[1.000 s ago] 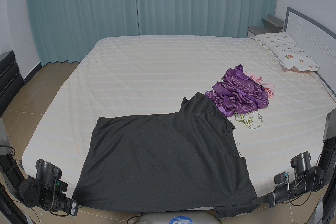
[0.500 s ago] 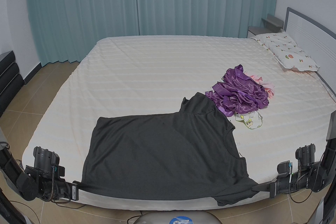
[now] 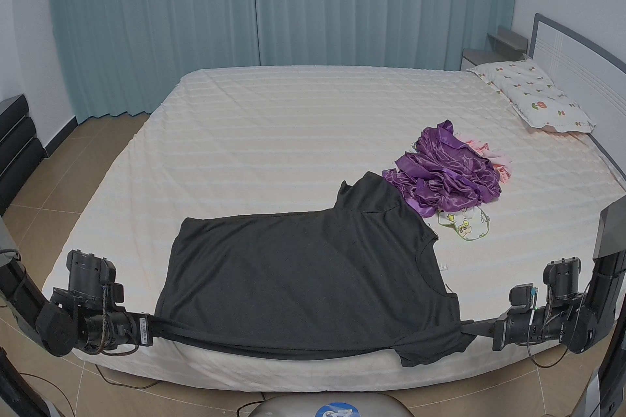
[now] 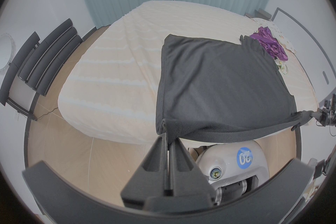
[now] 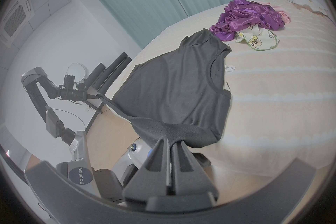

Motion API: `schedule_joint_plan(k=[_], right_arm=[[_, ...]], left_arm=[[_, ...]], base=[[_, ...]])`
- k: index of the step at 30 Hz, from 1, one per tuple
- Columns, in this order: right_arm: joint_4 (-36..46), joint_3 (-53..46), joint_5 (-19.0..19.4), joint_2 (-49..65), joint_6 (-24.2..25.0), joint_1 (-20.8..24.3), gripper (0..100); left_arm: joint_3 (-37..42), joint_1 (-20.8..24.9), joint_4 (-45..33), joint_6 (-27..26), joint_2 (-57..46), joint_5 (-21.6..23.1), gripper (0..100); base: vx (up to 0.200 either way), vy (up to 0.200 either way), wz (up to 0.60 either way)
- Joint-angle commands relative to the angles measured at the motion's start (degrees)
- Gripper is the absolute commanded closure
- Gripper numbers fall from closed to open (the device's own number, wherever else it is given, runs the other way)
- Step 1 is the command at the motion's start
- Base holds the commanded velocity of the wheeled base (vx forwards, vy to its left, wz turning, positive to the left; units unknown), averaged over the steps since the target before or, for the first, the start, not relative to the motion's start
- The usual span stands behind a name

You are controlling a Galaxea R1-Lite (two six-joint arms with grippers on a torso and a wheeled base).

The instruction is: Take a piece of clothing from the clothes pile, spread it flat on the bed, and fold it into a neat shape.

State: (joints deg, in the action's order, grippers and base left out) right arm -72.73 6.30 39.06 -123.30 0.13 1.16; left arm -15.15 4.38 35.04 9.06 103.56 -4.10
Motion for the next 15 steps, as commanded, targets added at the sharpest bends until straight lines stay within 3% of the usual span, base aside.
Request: schedule_joint_plan(k=[1, 8, 15], right_arm=[[0.1, 2.7, 0.0, -2.7, 0.4, 0.1, 100], [0.0, 6.3, -0.1, -3.4, 3.9, 0.1, 100], [0.0, 8.1, -0.1, -2.9, 4.3, 0.2, 100]], left_arm=[[-2.6, 0.1, 0.0, 1.5, 4.0, 0.0, 100], [-6.9, 0.5, 0.0, 3.6, 8.1, -0.1, 100], [-9.1, 0.4, -0.1, 4.7, 9.4, -0.4, 100]], base=[[0.000, 0.000, 0.00], [0.000, 0.000, 0.00], [0.000, 0.000, 0.00]])
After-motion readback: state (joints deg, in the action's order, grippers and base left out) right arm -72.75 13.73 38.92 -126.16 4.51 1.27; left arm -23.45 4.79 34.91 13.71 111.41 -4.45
